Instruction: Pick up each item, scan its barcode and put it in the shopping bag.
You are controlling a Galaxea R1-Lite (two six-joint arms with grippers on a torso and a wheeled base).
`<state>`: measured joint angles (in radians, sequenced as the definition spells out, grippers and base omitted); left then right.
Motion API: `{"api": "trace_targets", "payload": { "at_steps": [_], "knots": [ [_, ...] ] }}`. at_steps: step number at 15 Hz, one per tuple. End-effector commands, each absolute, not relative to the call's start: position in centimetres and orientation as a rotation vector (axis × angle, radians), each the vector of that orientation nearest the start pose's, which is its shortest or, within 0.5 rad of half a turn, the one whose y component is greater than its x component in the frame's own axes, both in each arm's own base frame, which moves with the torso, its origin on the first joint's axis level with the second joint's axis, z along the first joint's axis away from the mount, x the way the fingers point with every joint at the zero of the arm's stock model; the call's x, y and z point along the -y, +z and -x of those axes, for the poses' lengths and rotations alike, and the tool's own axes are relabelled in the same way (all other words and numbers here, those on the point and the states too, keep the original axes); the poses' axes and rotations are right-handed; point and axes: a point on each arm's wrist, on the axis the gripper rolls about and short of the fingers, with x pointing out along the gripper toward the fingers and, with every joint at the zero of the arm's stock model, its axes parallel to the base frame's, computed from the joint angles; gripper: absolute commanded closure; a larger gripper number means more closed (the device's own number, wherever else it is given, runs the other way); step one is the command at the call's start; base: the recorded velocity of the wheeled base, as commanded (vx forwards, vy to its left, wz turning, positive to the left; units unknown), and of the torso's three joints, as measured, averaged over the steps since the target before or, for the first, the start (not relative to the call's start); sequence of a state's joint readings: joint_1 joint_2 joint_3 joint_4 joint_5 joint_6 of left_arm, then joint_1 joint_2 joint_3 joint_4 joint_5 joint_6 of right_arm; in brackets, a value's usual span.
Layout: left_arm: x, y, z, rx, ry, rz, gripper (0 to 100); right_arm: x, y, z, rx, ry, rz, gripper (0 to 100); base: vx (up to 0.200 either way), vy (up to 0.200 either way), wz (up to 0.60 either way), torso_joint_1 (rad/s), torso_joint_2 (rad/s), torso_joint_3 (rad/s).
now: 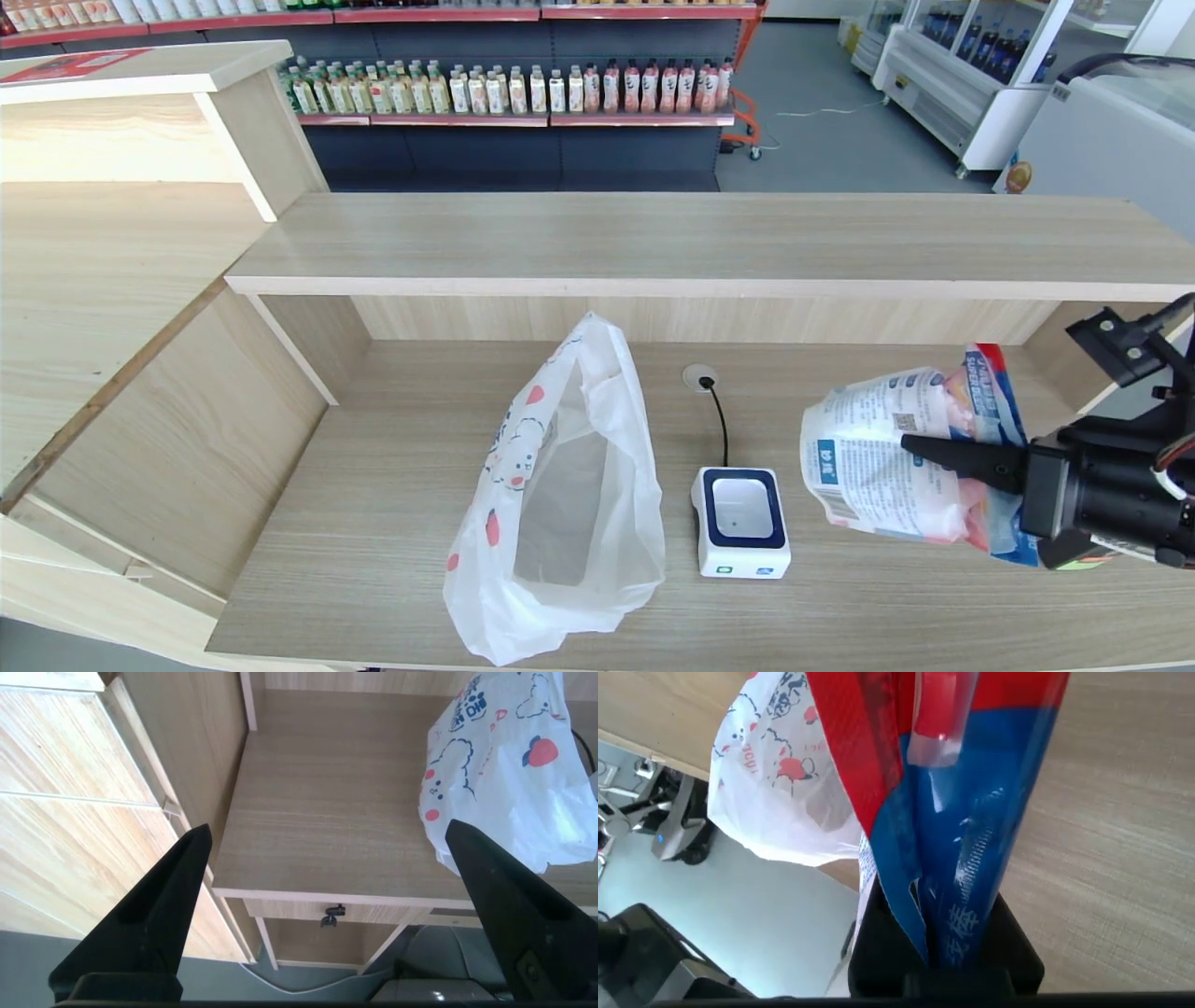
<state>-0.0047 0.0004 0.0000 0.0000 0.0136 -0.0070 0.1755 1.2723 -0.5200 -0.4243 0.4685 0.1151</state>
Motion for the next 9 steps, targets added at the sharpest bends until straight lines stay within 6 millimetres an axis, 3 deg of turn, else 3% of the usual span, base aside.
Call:
{"api": "trace_targets", "payload": {
  "at_steps": [1,2,5,9],
  "knots": [
    [-0.04,7.55,2.28,0.000,0.009,0.006,0,-3.93,19.23,-16.57,-0.338,0.618,-0.156,100,0.000,0.000,0.00,0.000,0.00,0.000],
    [-0.04,7.55,2.28,0.000,0.009,0.008,0,-3.89,19.10,-16.35,-0.339,0.618,-0.157,100,0.000,0.000,0.00,0.000,0.00,0.000],
    [-0.04,7.55,2.28,0.000,0.009,0.006,0,-3.78,18.52,-15.72,-0.354,0.617,-0.160,100,-0.200,0.000,0.00,0.010,0.00,0.001],
    [-0.04,7.55,2.28,0.000,0.009,0.008,0,-3.80,18.43,-15.80,-0.366,0.613,-0.180,100,0.000,0.000,0.00,0.000,0.00,0.000]
  ]
}}
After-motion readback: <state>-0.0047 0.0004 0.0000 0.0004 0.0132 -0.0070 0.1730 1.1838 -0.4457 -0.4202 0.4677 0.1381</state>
